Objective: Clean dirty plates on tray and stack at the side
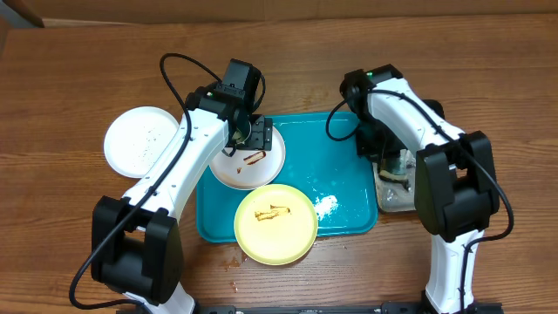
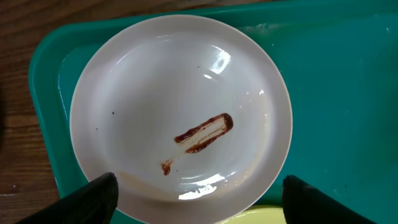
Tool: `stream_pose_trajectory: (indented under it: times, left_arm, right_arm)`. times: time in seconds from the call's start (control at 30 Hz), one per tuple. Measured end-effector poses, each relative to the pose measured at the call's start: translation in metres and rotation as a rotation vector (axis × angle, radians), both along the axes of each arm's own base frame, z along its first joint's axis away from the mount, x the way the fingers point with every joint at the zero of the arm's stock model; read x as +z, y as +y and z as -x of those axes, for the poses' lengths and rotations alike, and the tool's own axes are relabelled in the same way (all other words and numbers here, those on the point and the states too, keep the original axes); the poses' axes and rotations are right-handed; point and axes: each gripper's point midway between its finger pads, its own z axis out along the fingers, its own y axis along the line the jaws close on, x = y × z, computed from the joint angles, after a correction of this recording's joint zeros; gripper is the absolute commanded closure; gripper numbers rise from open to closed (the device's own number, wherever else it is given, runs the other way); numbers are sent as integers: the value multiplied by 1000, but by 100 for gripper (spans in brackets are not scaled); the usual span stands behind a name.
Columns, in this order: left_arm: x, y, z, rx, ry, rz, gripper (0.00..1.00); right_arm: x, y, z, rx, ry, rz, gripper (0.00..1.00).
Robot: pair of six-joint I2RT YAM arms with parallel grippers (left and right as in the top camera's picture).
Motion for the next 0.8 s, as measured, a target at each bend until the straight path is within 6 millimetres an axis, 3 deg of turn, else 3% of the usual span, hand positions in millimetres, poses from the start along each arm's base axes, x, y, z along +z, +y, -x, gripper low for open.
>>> stream_pose_trajectory:
  times: [0.03,0.07,0.2,0.23,0.27,0.3,0.47,0.67,0.77,0.8]
  left_arm:
    - [0,0,0,0,0,0,16]
    - [0,0,0,0,0,0,15]
    - [0,0,0,0,1,0,16]
    - [0,0,1,0,2,0,15]
    - [0,0,1,0,4,-1,16]
    - [0,1,2,0,7,-3,15]
    - [-1,2,4,0,19,-7,16]
    - [-1,2,4,0,18,-7,16]
    - [-1,2,4,0,19,-7,17]
    - [-1,2,4,0,19,-7,17]
  right_arm:
    - [-1,3,-1,2,-5,-5,41]
    - [-1,4,-1,11,-6,-10,33]
    - [-4,10,-10,23,-36,-40,30]
    - [-6,13,-14,22,-52,-62,23]
    - [-9,17,-18,18,-65,-88,9]
    - [-10,20,-20,18,-71,-110,0]
    - [-16,40,-32,-9,-102,-251,0]
    - [-17,42,-31,-39,-85,-313,1]
    - [-17,42,-31,-37,-78,-331,16]
    - [-17,41,-31,-43,-77,-335,16]
